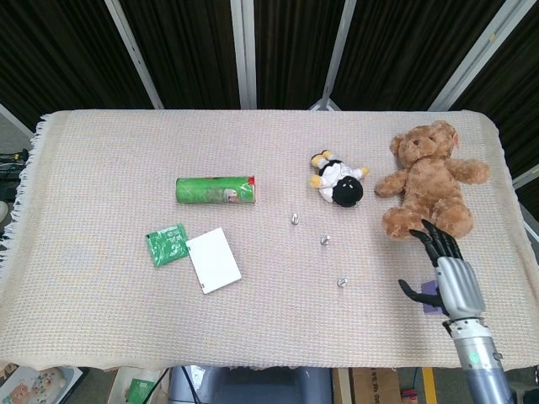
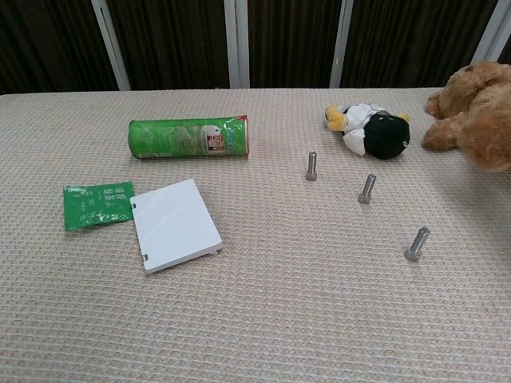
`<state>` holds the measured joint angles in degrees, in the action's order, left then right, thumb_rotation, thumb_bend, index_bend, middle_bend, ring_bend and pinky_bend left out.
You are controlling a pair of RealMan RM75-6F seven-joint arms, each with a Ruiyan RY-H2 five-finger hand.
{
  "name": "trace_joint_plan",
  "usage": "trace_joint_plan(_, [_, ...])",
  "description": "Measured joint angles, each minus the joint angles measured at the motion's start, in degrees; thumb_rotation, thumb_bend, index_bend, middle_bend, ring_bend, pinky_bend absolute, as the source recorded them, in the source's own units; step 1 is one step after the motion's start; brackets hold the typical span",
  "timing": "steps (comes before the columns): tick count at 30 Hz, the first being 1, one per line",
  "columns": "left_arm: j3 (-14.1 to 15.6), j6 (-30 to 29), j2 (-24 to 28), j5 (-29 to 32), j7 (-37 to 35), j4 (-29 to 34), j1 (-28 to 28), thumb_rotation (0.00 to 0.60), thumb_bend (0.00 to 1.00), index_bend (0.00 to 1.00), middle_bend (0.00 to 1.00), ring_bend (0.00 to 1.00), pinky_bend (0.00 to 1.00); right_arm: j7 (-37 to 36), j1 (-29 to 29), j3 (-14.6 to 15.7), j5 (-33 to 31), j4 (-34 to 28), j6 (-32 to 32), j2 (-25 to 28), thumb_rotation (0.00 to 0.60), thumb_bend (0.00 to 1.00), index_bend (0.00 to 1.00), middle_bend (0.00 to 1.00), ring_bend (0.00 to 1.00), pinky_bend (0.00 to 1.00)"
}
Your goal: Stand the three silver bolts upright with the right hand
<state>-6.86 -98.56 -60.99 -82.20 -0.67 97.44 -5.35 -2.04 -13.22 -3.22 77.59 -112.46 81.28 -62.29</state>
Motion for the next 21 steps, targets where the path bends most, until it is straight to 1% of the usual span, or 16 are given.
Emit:
trace_joint_plan(1, [0.15, 0.29, 0.14, 0.12, 0.32, 0.35, -0.02, 0.6, 0.12, 0.21, 0.04, 0.0, 0.18, -1.83, 1.51, 0.99, 2.91, 2.32, 1.61, 0.58, 0.6, 0.25, 0.17, 0.0, 0.0, 0.0])
trace_joint_plan(4, [0.72, 1.13, 0.58, 0.13, 1.36, 1.33, 0.0, 0.6, 0.12, 0.21, 0.04, 0.0, 0.18, -3.4, 4.87, 2.83, 7.45, 7.46, 5.92, 1.35, 0.6, 0.25, 0.17, 0.0, 0.0, 0.0])
trace_joint_plan(8, [1.64, 1.83, 1.04, -0.75, 2.13, 1.98, 0.06, 0.6, 0.12, 0.19, 0.05, 0.0, 0.18, -3.33, 7.28, 3.27, 9.23, 11.4, 9.62, 0.65, 0.6, 0.25, 0.14, 0.0, 0.0, 0.0])
trace_joint_plan(13, [2.51, 3.3, 2.06, -0.82, 2.81, 3.26, 0.14, 0.6, 0.12, 0.16, 0.05, 0.0, 0.18, -3.2, 8.02, 2.93, 9.96, 14.41, 9.83, 0.21, 0.6, 0.25, 0.12, 0.0, 0.0, 0.0])
trace_joint_plan(21, [3.03, 4.21, 2.45, -1.78, 2.47, 3.11, 0.6, 0.6, 0.12, 0.16, 0.05, 0.0, 0.18, -2.49, 7.87, 3.6, 10.95, 13.97, 6.98, 1.28, 0.6, 0.25, 0.12, 0.0, 0.0, 0.0])
